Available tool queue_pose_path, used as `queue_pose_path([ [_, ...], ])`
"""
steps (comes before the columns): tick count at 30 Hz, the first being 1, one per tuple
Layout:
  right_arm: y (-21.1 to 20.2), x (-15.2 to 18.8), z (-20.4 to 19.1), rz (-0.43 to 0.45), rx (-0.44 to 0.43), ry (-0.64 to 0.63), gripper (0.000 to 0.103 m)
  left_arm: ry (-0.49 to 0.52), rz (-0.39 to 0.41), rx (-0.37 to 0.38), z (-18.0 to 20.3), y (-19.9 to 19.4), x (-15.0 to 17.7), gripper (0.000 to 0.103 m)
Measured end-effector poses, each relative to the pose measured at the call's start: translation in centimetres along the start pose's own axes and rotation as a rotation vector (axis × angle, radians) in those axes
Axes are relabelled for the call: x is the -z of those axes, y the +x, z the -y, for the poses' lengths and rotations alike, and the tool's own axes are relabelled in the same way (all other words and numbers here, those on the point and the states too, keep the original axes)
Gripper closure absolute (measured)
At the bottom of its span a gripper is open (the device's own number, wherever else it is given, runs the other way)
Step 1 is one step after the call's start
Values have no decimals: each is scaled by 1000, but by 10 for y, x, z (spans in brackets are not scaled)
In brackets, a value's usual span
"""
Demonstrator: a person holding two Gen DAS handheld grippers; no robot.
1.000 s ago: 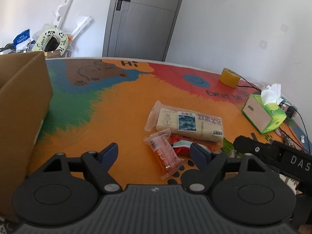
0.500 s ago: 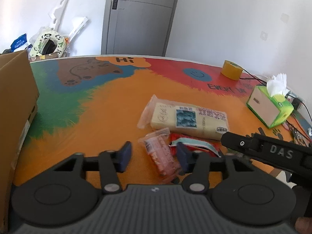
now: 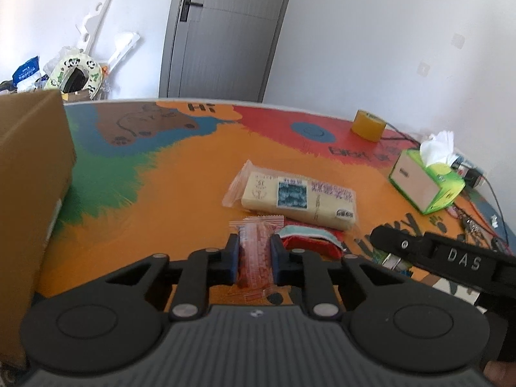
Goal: Organize snacks
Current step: 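Carry both snacks over the cardboard box and open both grippers inside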
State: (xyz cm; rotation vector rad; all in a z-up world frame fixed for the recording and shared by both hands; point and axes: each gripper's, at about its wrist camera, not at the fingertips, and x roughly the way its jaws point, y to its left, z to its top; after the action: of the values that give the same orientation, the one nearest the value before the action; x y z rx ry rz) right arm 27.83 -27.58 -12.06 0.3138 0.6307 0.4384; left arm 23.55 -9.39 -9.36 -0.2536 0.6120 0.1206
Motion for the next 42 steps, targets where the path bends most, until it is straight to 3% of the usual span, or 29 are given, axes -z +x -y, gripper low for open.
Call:
queue_pose_path([
  [18, -40, -1, -60, 80, -58, -84, 68, -39, 132, -13, -33, -67, -15, 85],
  [42, -32, 2, -142, 91, -193, -179, 68, -112, 254, -101, -99, -121, -35, 85],
])
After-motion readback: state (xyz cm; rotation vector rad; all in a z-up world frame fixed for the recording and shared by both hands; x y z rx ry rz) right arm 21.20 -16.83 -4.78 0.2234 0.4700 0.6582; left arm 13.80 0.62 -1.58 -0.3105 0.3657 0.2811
